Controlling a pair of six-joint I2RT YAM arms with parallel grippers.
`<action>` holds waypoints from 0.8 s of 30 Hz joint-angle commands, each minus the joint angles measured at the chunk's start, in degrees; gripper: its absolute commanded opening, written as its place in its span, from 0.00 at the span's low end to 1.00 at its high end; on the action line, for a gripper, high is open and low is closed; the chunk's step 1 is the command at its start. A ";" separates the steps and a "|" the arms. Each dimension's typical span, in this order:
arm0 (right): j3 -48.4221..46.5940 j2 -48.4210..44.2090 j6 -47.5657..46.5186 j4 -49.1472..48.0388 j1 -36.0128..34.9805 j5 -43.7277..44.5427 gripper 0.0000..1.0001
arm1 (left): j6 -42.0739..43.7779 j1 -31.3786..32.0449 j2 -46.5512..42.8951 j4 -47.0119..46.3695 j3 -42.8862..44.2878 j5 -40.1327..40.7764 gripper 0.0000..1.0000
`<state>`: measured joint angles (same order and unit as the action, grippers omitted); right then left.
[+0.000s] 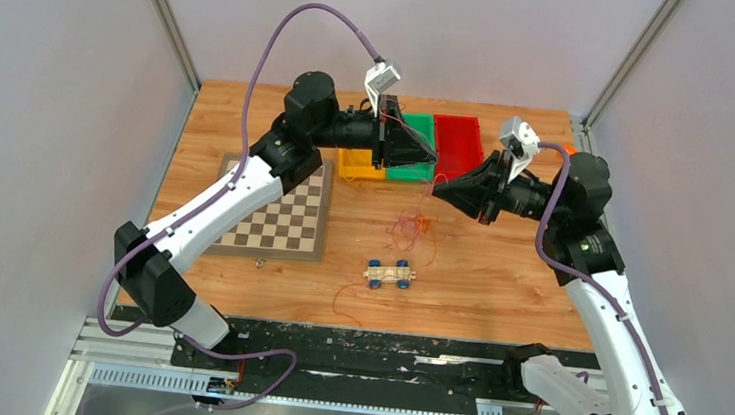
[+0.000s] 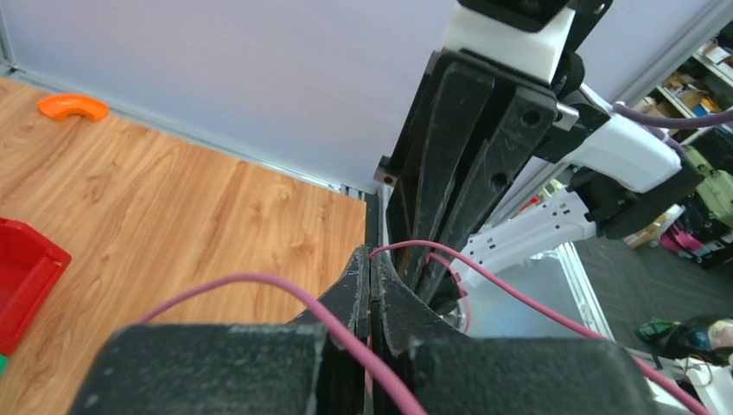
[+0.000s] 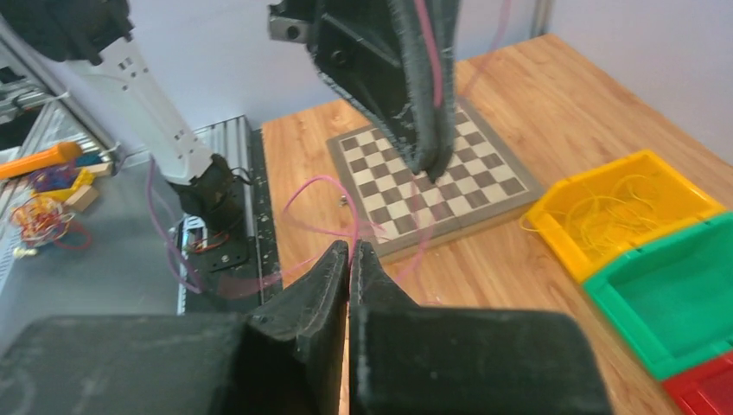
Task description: Untangle the cables
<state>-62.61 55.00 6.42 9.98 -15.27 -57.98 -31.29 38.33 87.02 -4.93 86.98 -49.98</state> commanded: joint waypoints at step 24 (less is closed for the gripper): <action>-5.52 5.77 -0.39 -8.20 -8.13 10.06 0.00 | -8.46 -3.85 -4.28 -7.87 -3.65 -4.21 0.51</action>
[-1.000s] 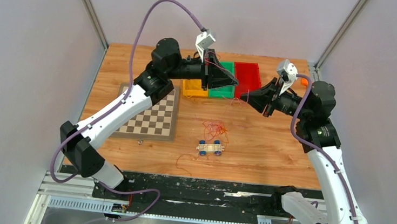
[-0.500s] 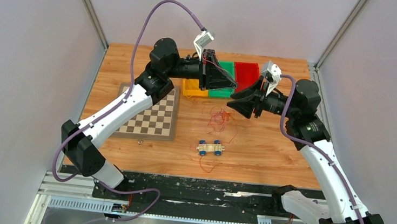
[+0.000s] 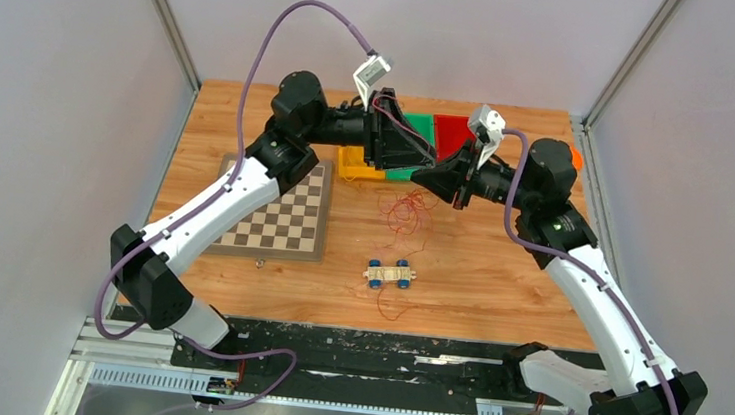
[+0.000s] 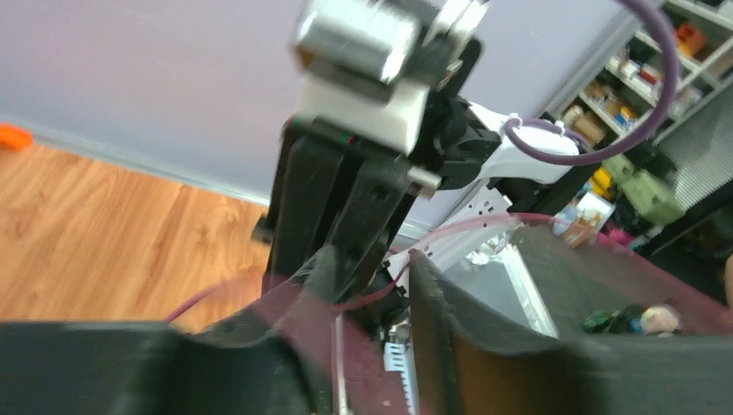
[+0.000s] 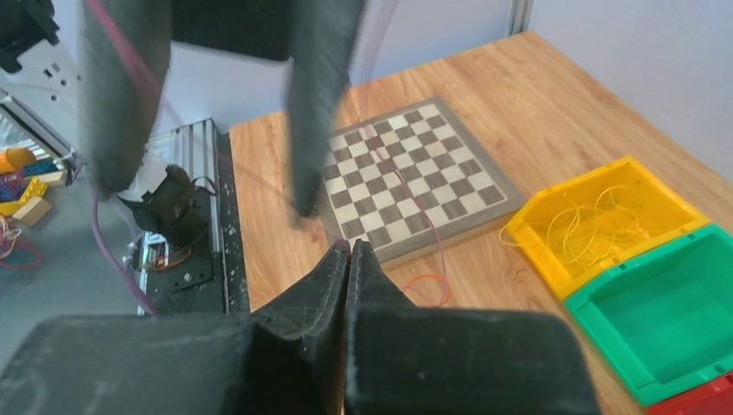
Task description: Untangle the cables
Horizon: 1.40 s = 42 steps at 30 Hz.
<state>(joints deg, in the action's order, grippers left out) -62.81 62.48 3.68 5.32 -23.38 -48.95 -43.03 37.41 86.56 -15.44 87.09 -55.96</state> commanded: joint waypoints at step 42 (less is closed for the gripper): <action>-27.41 6.48 25.10 -17.65 5.46 3.83 0.00 | 32.56 0.51 -12.59 3.16 -51.03 22.12 0.31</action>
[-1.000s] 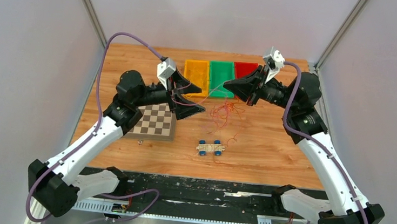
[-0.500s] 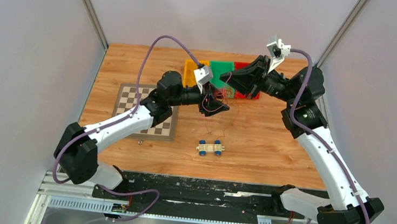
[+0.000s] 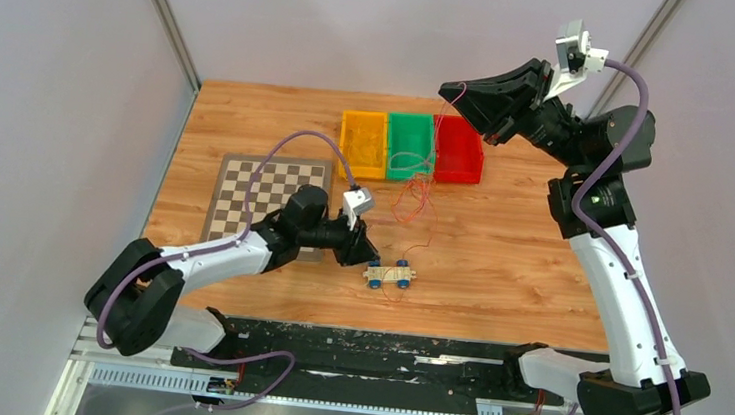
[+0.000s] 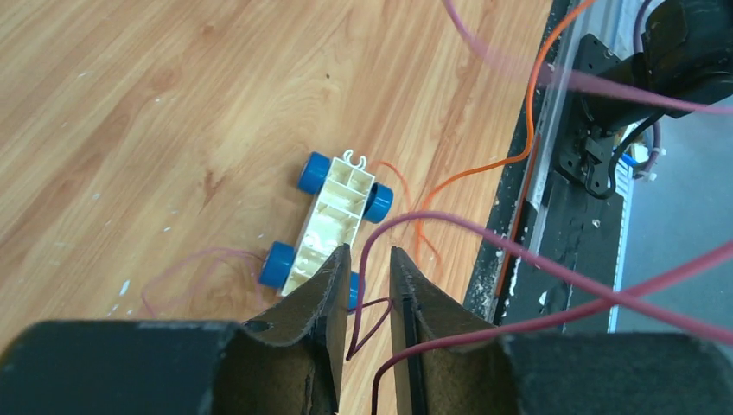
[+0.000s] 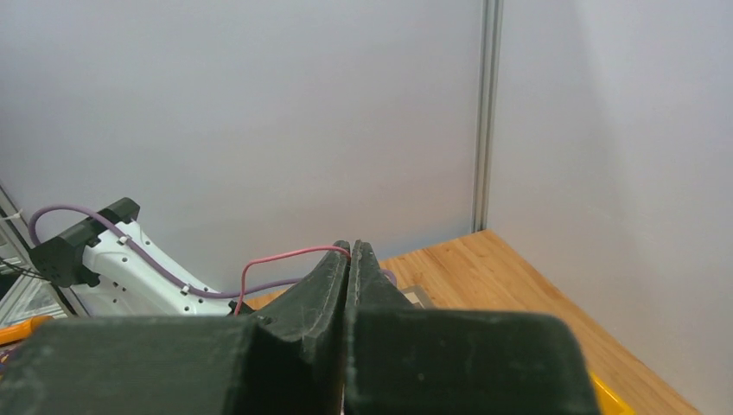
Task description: Untangle the cables
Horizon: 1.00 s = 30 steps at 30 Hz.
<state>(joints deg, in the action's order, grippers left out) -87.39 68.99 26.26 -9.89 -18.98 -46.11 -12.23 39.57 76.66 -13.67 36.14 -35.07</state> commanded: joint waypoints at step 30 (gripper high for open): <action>-3.61 2.41 12.10 -7.10 -1.12 -5.61 0.00 | 8.19 3.28 8.49 -16.04 16.37 -2.20 0.40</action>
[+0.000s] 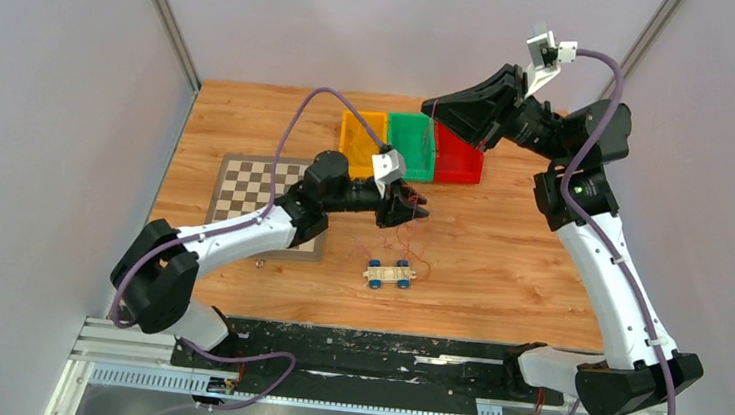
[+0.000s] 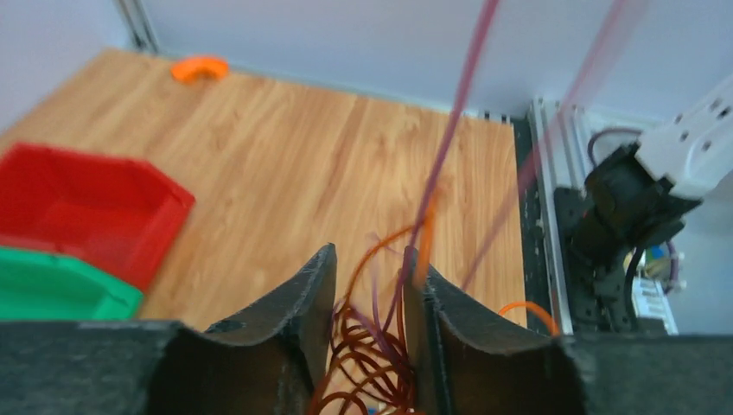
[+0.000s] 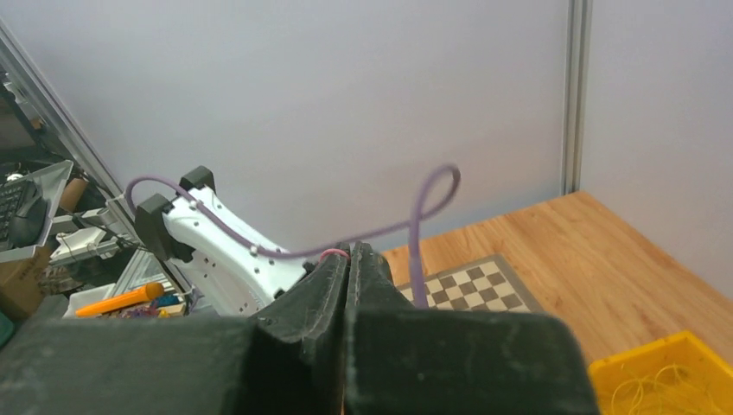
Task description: Untangle the cables
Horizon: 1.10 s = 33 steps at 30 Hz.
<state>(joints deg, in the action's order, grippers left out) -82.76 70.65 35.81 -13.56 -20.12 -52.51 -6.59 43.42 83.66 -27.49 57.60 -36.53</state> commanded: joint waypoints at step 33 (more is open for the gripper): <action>-15.72 2.17 4.39 -4.15 9.00 1.52 0.00 | 2.90 -8.34 -23.30 23.63 -32.91 7.90 0.45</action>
<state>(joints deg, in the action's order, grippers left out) -100.22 73.71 37.19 -15.11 -11.38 -50.11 -4.01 37.06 64.77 -7.16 23.51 -29.63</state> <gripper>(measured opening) 0.003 0.356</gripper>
